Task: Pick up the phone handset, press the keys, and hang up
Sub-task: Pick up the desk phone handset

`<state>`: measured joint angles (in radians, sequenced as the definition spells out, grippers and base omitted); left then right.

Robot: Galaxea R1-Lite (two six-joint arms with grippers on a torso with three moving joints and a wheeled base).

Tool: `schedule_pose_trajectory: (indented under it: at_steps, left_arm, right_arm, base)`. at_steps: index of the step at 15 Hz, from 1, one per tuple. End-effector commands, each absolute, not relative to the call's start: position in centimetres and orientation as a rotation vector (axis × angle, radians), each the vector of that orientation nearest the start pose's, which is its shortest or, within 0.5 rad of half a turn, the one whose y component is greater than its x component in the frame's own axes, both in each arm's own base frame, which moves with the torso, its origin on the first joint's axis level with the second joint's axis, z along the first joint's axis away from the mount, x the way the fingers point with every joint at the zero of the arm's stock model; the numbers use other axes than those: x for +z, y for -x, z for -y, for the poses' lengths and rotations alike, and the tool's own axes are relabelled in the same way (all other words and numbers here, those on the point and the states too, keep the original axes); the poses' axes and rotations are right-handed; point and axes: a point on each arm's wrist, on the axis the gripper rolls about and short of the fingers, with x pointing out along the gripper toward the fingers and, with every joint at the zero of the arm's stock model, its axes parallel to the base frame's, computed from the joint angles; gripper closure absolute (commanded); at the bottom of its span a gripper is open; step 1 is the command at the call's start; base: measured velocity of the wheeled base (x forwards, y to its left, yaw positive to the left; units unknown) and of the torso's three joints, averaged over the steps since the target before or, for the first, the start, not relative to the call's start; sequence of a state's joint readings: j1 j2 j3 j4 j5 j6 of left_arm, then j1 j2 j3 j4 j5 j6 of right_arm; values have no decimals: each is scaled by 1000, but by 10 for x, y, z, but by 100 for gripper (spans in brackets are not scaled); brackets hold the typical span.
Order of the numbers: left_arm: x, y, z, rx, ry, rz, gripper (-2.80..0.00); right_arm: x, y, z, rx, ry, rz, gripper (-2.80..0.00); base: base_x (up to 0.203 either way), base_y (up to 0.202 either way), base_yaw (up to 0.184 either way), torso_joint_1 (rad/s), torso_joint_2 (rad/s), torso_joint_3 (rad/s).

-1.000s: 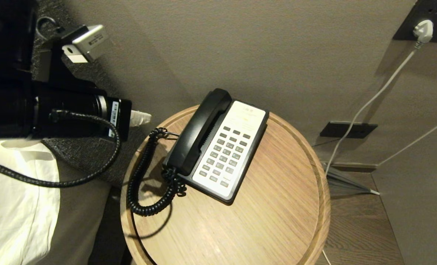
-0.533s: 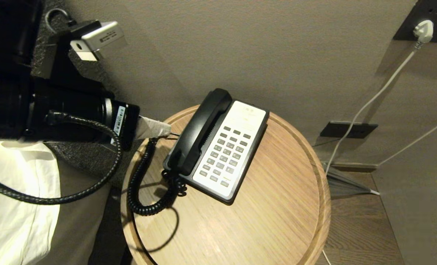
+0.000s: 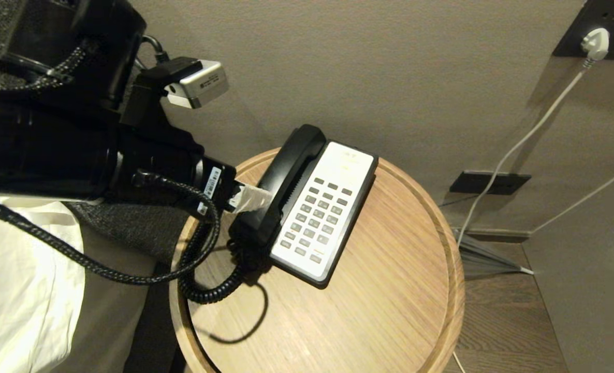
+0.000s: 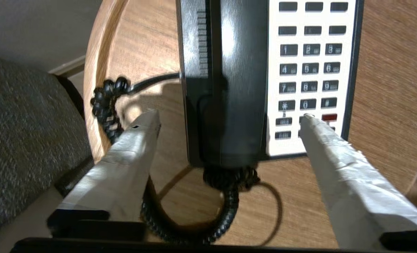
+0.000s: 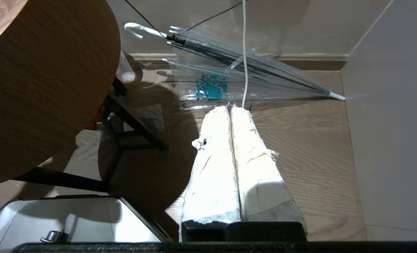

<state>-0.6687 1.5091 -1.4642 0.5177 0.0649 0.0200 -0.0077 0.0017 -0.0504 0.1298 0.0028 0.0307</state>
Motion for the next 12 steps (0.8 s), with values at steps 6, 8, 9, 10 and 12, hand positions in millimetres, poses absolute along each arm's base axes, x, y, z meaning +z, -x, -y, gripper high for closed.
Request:
schedule_pose_trajectory:
  at_steps: [6,8,9,10,12]
  left_arm:
    - [296,-214,168,-603,-292,-573,-280]
    - [292,-220,172,-603,-291,-572,-280]
    - [291,-221,174,-606,-293,-570,-280]
    - [290,-224,176,-606,-295,-568,-106]
    - [288,-227,179,-590,-297,-557,0]
  right_arm:
    - [76,27,0,-6,-33,-83,0]
    - [76,27,0,-6,-31,-83,0]
    - [76,27,0,-6,-31,-83,0]
    - [76,27,0,-6,-31,-83,0]
    - [76,27,0,-6,-31,-83,0]
  base:
    - [0,0,0,0,0,0]
    - [0,0,0,0,0,0]
    - [0,0,0,0,0,0]
    - [0,0,0,0,0,0]
    - [0,0,0,0,0,0]
